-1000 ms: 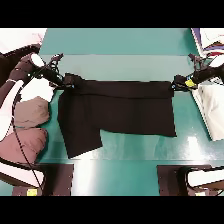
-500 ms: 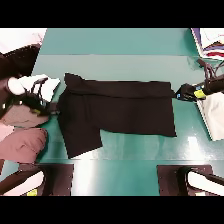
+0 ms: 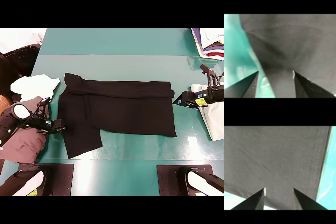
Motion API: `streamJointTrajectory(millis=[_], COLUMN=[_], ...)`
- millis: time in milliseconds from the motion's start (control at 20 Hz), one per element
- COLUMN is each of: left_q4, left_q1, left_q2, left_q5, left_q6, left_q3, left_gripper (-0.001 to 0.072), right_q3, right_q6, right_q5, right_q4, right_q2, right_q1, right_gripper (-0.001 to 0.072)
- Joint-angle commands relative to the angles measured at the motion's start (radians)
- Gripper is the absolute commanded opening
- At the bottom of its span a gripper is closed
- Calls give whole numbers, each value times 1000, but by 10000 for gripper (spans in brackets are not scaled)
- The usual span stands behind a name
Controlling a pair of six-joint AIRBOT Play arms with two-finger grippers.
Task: Fold the shirts.
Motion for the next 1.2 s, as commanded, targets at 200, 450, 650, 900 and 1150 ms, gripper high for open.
streamJointTrajectory(millis=[200,450,650,900,1150], left_q4=[-76,-73,-49,-50,-53], left_q1=[0,0,0,0,0], left_q2=[5,7,97,167,167], left_q5=[68,34,-22,-38,-29], left_q6=[5,16,40,39,39], left_q3=[-35,-6,34,36,36], left_gripper=[498,28,28,28,29], right_q3=[-6,-6,-123,-372,-447], right_q6=[0,0,0,-8,-38], right_q5=[16,63,134,70,-23], right_q4=[1,-32,-61,-31,53], right_q2=[7,7,8,2,-54], right_q1=[-1,-2,-112,-301,-275], right_gripper=[401,401,404,503,430])
